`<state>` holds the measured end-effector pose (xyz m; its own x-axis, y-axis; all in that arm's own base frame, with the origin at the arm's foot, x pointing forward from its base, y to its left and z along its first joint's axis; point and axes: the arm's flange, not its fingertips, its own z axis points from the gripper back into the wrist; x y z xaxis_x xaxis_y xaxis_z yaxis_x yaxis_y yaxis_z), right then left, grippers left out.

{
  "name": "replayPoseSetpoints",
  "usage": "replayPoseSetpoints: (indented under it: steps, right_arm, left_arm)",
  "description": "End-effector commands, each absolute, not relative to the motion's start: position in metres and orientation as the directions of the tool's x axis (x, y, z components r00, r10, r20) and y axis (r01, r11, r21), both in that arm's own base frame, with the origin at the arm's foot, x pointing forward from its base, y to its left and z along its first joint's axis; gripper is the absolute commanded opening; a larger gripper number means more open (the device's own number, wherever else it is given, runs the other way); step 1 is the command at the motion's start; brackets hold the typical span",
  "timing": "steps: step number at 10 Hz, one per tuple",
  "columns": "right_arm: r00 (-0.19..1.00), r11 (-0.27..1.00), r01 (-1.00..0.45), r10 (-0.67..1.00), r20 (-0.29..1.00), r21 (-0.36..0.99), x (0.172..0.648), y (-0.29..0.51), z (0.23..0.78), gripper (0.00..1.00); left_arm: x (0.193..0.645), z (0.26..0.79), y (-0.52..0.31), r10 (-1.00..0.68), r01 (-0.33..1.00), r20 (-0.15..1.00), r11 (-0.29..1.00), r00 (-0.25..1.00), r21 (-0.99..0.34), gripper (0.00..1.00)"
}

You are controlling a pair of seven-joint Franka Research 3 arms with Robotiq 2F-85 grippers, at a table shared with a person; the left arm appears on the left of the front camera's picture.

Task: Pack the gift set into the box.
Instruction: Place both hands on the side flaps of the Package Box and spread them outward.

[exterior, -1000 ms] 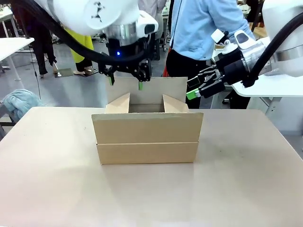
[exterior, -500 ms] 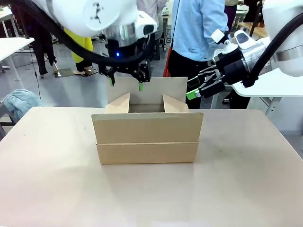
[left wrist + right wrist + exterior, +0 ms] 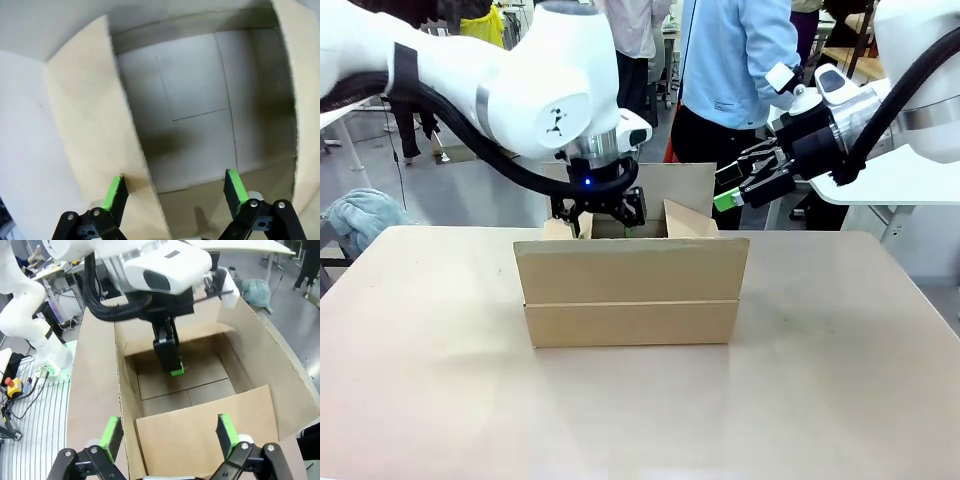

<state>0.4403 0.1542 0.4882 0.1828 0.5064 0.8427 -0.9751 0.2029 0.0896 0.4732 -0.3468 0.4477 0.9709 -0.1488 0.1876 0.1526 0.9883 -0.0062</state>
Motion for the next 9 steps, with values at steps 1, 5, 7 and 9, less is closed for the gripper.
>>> replayPoseSetpoints:
  steps: [1,5,7,9]
  right_arm:
    - [0.197,0.204,-0.974,0.519,0.832,0.102,0.438,0.154,0.492,1.00]
    - [0.197,0.204,-0.974,0.519,0.832,0.102,0.438,0.154,0.492,1.00]
    - [0.197,0.204,-0.974,0.519,0.832,0.102,0.438,0.154,0.492,1.00]
    - [0.197,0.204,-0.974,0.519,0.832,0.102,0.438,0.154,0.492,1.00]
  left_arm:
    - [0.462,0.441,-0.356,-0.059,0.056,0.214,0.998,0.975,0.020,1.00]
    - [0.476,0.410,-0.368,0.069,-0.090,0.263,0.993,0.962,0.070,1.00]
    - [0.485,0.406,-0.370,0.042,-0.078,0.273,0.989,0.961,0.124,1.00]
    - [0.490,0.403,-0.371,0.013,-0.069,0.261,0.976,0.965,0.206,1.00]
